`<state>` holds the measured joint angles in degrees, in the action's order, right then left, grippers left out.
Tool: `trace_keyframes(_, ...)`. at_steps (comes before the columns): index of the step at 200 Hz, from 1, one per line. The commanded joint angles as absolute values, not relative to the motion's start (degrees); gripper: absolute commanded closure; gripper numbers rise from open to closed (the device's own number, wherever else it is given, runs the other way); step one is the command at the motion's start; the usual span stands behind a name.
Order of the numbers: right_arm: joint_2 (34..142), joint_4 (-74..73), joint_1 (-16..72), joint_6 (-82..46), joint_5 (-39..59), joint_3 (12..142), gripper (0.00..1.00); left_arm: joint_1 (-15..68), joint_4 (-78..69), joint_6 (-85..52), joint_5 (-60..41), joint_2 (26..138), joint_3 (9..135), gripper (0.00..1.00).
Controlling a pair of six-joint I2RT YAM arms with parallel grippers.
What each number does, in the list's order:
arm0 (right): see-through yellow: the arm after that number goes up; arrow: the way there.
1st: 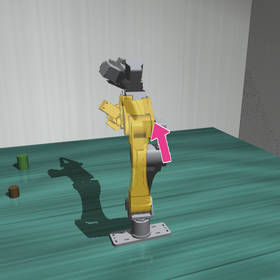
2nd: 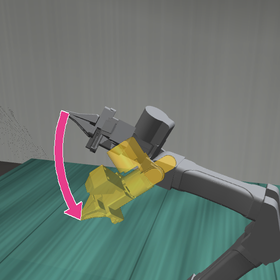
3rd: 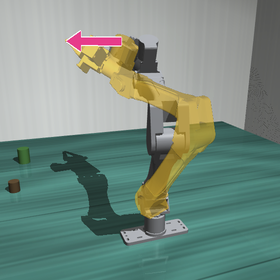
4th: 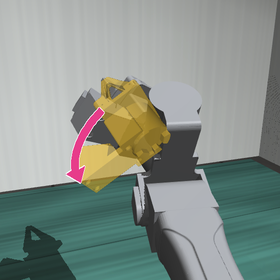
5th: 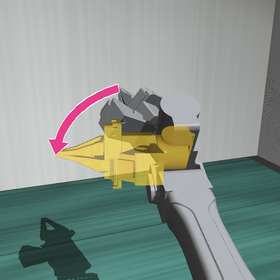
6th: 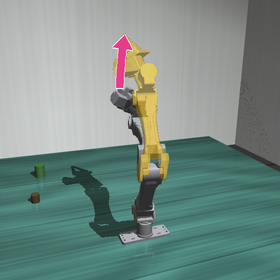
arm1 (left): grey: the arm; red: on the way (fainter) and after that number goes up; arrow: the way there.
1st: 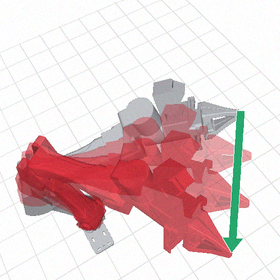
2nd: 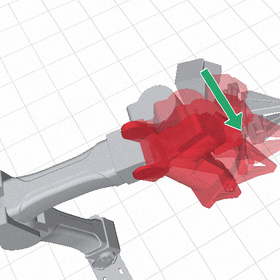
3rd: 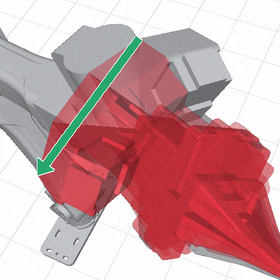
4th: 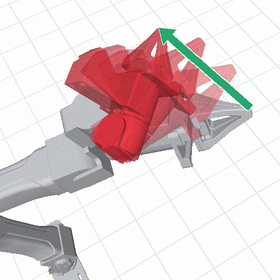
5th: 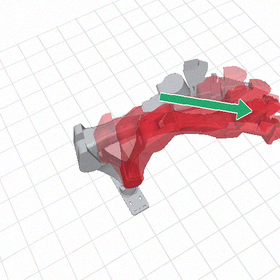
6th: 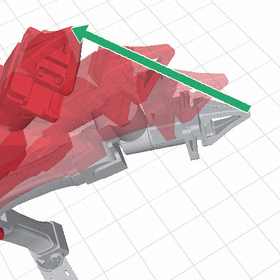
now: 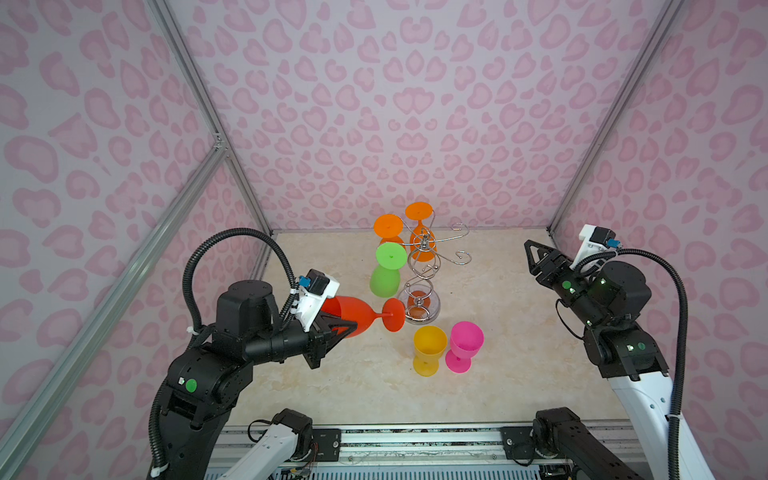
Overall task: Take the wine glass off the wine glass rack
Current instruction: 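Lower the red glass upright with the left gripper while the right gripper withdraws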
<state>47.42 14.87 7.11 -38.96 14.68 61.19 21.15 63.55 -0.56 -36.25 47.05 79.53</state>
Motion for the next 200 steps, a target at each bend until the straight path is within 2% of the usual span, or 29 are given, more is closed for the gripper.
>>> trace_keyframes(1, 47.7, 13.6, 7.0, -40.1, 15.9, 60.6, 0.46, 22.3, 68.3, 0.3, -30.2, 47.9, 77.4, 0.98)
trace_keyframes(32, 48.6, 13.5, 6.9, -40.6, 16.5, 60.7, 0.46, 27.8, 66.9, -0.9, -24.6, 50.4, 73.0, 0.98)
trace_keyframes(78, 49.2, 13.0, 6.8, -41.1, 16.4, 60.0, 0.46, 39.8, 64.9, -4.6, -10.4, 58.1, 69.2, 0.98)
trace_keyframes(200, 51.4, 10.9, 6.0, -42.2, 17.9, 57.5, 0.46, 45.3, 54.1, -8.7, -7.0, 71.1, 65.9, 0.98)
